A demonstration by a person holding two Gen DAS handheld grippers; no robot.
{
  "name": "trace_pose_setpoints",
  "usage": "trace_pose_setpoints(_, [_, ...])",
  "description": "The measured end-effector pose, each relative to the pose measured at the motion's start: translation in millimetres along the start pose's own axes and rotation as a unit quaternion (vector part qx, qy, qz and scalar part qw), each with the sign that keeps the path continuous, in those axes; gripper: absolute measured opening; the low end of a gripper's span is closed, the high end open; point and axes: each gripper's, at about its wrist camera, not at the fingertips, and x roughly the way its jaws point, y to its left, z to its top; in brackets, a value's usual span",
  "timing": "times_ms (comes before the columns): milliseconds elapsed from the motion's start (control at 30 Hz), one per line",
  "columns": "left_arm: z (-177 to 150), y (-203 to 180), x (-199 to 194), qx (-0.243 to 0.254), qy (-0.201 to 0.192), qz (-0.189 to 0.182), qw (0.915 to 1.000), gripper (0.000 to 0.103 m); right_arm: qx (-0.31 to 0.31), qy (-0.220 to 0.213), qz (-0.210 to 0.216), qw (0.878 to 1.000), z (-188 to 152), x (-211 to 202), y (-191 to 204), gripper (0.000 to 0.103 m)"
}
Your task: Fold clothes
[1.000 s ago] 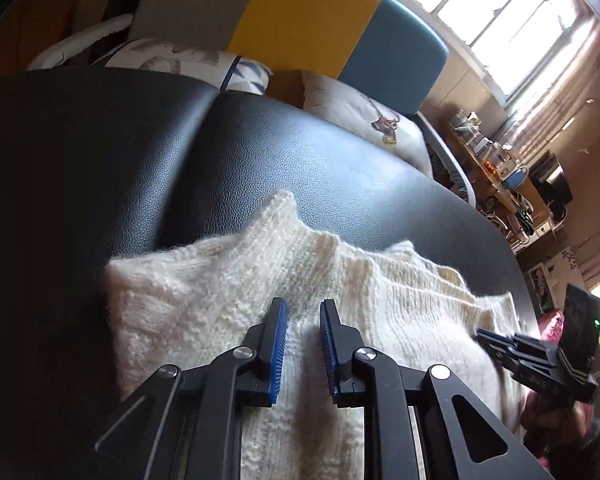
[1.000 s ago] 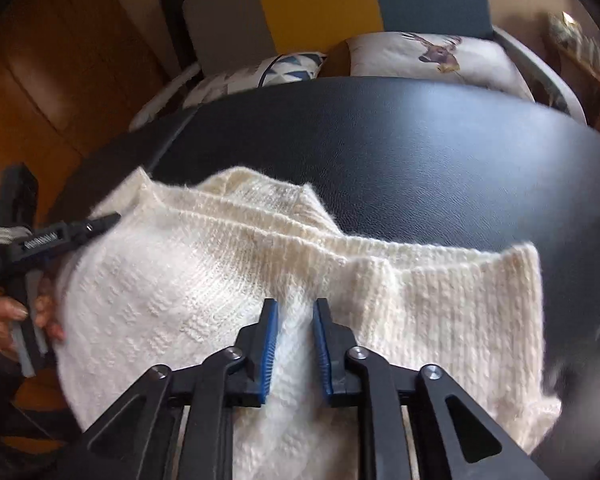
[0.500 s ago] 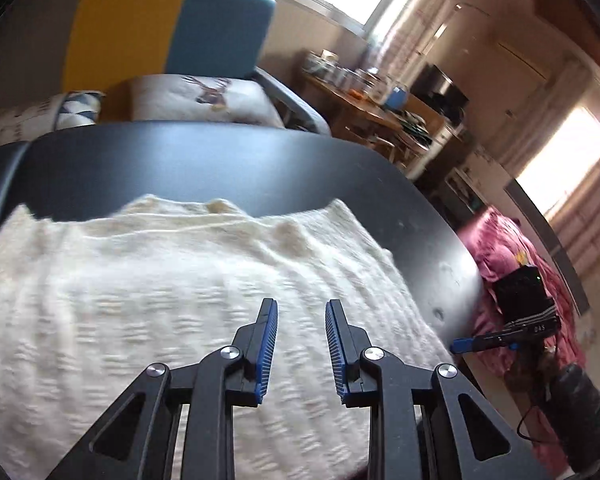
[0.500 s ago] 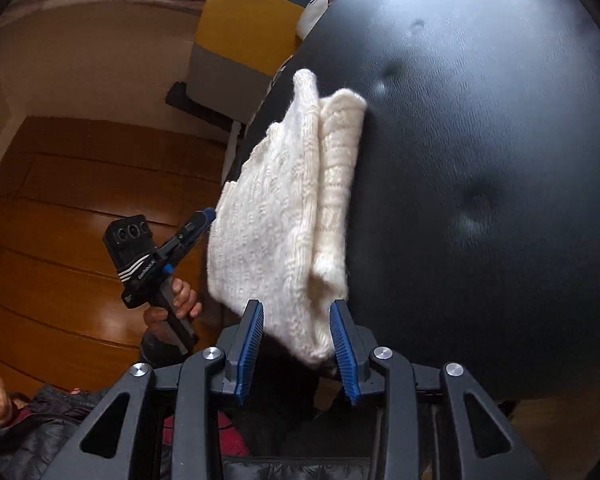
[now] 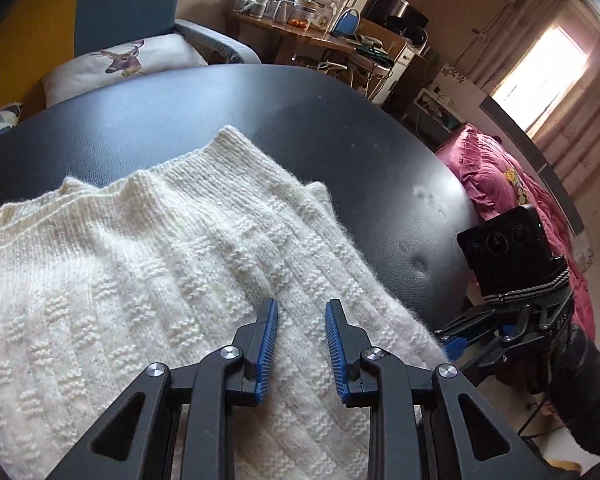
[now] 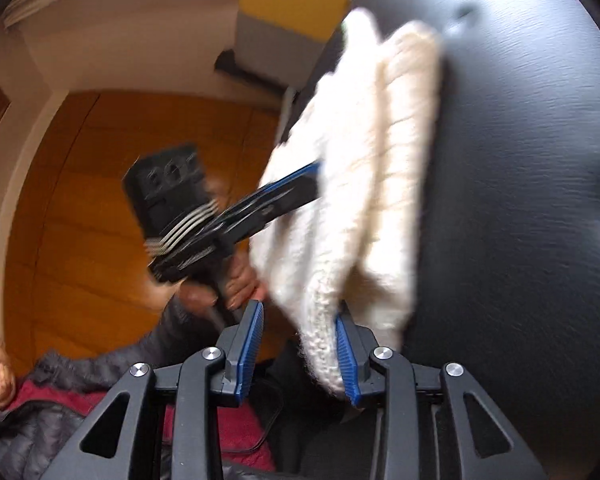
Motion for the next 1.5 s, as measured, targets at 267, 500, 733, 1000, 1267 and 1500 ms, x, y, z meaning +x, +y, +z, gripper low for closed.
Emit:
trace_pose_setpoints(267, [0.5, 8.8, 10.5, -0.019, 0.011, -0.017, 0.9996, 0.025, -0.029, 0.153, -0.106, 0.982, -0.6, 16.5, 8.2, 0.021])
trace_pose_setpoints(500, [-3.8, 16.5, -5.4, -0.058, -0.011, -0.037, 0.9976, 0.025, -0.044, 0.095, -0.179, 0.978, 13.8, 0.1, 38.7, 0.031])
trace_pose_setpoints(733, [-46.0, 58.4, -84.3, -0.104, -0.088, -0.016, 0.9906, 0.026, -0.101, -0.049, -0.191, 0.975, 36.7, -14.0, 94.2, 0.035])
trace_pose_setpoints(1000, [-151.0, 170.5, -209.6, -0.255, -0.179, 0.086, 0.9464, 0.032, -0.148, -0.104, -0.223, 0.958, 80.2, 100.9, 111.2, 0.035])
trace_pose_setpoints(1267, [-222.1, 234.3, -253.3, -0.292, -0.197, 0.101, 0.9304, 0.04, -0.102, -0.083, -0.333, 0.934, 106.7, 103.4, 74.7, 0.021])
trace_pose_setpoints(1500, [-212.7, 245.6, -214.4, -0.265, -0.162, 0.0, 0.9506, 0.039, -0.103, -0.069, -0.371, 0.92, 118.8, 91.5, 65.3, 0.017])
